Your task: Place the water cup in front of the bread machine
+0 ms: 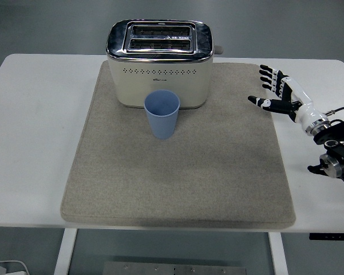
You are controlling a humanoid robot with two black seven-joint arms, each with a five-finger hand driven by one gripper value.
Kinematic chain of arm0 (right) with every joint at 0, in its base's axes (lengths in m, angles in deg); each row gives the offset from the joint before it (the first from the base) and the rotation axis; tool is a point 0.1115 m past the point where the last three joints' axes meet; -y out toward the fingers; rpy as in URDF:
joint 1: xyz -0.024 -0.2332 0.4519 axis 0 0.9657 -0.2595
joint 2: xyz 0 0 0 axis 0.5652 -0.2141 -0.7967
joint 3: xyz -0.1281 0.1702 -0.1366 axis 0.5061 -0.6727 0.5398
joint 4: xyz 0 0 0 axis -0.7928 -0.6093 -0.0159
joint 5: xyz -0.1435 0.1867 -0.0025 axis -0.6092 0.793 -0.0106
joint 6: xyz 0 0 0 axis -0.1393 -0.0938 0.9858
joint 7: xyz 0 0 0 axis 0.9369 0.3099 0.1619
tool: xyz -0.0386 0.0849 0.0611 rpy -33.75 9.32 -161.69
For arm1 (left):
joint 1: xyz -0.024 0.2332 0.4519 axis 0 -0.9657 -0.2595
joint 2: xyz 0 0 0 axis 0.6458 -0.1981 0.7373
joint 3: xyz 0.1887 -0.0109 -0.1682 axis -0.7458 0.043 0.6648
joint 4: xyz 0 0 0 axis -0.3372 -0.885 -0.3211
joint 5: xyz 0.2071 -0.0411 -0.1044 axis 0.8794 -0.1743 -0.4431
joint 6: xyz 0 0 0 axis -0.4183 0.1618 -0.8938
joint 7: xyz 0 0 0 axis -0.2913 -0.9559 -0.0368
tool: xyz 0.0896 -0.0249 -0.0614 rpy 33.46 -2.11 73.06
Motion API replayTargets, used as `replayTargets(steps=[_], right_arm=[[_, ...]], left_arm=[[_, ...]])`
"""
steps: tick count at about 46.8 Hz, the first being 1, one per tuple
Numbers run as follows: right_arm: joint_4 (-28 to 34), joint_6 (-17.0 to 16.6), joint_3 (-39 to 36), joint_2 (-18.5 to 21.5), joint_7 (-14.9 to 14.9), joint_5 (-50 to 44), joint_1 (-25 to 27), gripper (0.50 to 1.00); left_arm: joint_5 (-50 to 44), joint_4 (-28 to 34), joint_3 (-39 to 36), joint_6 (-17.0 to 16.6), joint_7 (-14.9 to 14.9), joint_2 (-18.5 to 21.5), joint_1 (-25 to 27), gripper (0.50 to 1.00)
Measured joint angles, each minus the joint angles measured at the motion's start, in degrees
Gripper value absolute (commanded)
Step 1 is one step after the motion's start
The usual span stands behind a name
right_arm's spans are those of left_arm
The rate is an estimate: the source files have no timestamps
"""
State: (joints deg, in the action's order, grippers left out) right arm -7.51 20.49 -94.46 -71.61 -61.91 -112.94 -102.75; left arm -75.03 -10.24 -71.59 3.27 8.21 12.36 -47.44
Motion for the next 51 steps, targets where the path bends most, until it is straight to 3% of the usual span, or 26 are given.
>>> replayTargets(steps=[14,28,51], right_arm=[[7.4,0.7,0.0,3.6,0.0,9.8,-4.5,0.919],[14.6,1.1,0.0,10.1,0.0,10.3,-8.5,0.919],[15.1,3.0,0.1,12.7,0.0,10.5,-9.0,0.919]], left_arm=[[0.0,0.0,0.0,0.0,0.0,0.0,0.0,1.0],[0.0,0.0,0.0,0.0,0.0,0.0,0.0,1.0],[0.0,0.0,0.0,0.0,0.0,0.0,0.0,1.0]])
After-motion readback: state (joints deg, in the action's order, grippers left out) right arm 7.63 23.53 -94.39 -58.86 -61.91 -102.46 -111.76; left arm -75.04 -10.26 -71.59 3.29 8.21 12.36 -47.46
